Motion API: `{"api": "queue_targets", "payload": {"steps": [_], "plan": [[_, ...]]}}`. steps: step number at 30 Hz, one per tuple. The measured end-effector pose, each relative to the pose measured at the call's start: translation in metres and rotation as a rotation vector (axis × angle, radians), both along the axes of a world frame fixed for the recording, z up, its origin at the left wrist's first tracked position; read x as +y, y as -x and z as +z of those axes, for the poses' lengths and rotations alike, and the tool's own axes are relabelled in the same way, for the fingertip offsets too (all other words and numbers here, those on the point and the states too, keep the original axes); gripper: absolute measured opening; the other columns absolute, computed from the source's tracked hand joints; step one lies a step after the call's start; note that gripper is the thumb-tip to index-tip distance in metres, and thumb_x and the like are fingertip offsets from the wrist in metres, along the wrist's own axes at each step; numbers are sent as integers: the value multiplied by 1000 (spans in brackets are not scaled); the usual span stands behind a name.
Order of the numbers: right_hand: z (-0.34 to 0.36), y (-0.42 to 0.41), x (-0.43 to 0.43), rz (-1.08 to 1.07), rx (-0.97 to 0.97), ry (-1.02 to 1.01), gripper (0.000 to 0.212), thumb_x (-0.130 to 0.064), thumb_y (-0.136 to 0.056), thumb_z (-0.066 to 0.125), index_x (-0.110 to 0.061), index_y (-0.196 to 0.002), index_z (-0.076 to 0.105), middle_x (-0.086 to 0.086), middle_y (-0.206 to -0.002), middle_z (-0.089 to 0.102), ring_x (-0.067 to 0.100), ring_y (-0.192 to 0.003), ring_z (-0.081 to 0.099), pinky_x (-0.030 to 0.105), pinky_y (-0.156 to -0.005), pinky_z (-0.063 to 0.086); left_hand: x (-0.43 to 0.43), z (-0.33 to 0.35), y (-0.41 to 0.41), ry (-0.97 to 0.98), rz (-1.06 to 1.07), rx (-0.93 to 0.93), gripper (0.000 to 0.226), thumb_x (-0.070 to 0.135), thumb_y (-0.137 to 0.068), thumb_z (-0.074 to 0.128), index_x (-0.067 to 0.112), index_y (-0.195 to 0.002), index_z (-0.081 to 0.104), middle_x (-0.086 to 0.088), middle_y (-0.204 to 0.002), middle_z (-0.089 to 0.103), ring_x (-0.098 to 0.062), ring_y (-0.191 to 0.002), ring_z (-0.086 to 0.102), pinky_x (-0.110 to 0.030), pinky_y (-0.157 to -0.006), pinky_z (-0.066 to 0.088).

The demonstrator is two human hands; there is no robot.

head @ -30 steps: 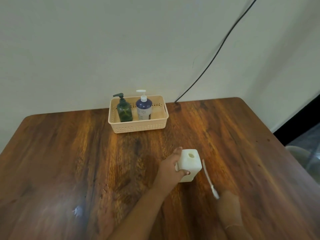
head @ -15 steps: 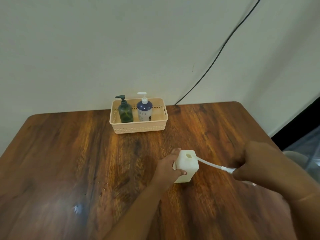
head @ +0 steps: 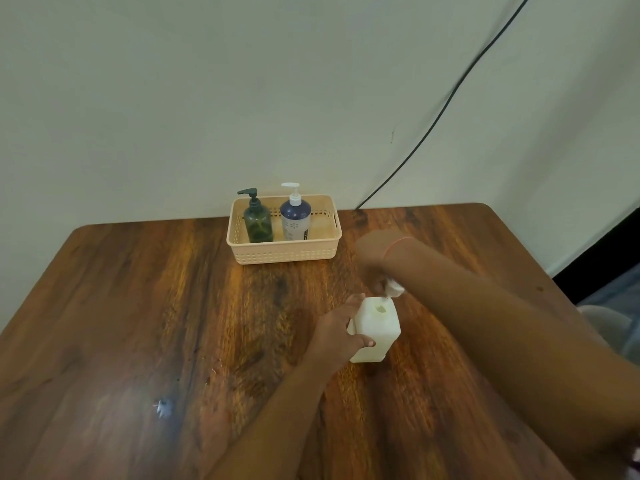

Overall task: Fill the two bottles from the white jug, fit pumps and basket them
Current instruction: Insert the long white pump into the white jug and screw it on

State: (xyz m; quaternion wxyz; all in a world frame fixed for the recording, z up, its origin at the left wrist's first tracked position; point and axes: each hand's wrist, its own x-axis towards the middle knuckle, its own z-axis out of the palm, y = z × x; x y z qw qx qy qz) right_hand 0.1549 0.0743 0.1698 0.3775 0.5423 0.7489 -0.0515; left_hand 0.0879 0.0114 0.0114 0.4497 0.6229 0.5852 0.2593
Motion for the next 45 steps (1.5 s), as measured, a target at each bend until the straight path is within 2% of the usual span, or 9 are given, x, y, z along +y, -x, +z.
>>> {"api": "queue_targets", "payload": {"steps": [4,7,10,16,23,30,34,39,45], "plan": [[-34,0,6,-32,29,72,31,-15,-79,68,-7,-109,64,5,-89,58,19,-89,59,27,-73,46,1,0,2,8,3,-5,78,16,-70,76,27,-137,39,2,-136,52,-22,-126,46,-38,-103,41],[-34,-13,11,-121,190,54,11,-10,-84,57,-3,-86,65,3,-65,50,13,-58,46,21,-53,37,2,0,1,-12,-21,21,81,15,-73,75,25,-141,33,-1,-144,44,-21,-132,40,-35,-104,36],[-25,-25,18,-243,349,12,24,-11,-89,48,-4,-67,57,6,-66,53,15,-54,46,20,-48,37,1,2,0,-17,-29,52,82,15,-74,74,25,-142,30,1,-148,38,-22,-135,35,-38,-108,33],[-11,-95,-13,-750,1463,-61,24,4,-90,44,-4,-104,62,17,-105,67,26,-90,68,30,-69,59,-1,1,0,14,-8,-3,83,11,-73,75,25,-142,32,2,-151,34,-22,-139,30,-40,-112,30],[-111,-92,-55,-561,1492,-132,47,1,-60,81,-18,-101,69,0,-96,70,17,-91,65,15,-68,52,0,6,3,-3,-29,-2,81,10,-72,75,22,-141,34,-1,-142,45,-20,-131,40,-27,-98,38],[-130,-76,-57,-605,1351,-548,39,-18,-56,86,-14,-90,66,-3,-78,66,15,-74,61,19,-58,44,0,4,3,-6,-10,-9,81,9,-70,75,24,-140,37,0,-142,46,-19,-131,41,-30,-99,39],[-122,-79,-59,-573,1462,-353,36,-1,-73,71,-14,-106,63,-12,-85,61,7,-80,58,9,-61,44,0,5,2,-13,-8,7,82,9,-69,76,25,-139,37,-2,-139,49,-22,-129,43,-39,-102,43],[-121,-77,-59,-683,1501,-468,40,-12,-54,86,-17,-89,67,-7,-77,66,8,-70,60,7,-52,45,2,7,2,-11,9,12,81,7,-68,76,26,-138,39,-1,-138,50,-22,-128,44,-39,-101,43],[-129,-83,-60,-618,1608,-421,27,-3,-74,71,-9,-101,70,0,-89,71,14,-86,65,14,-61,50,1,5,1,-33,-3,47,83,9,-68,77,29,-138,38,-2,-138,49,-23,-128,44,-42,-102,45]]}}
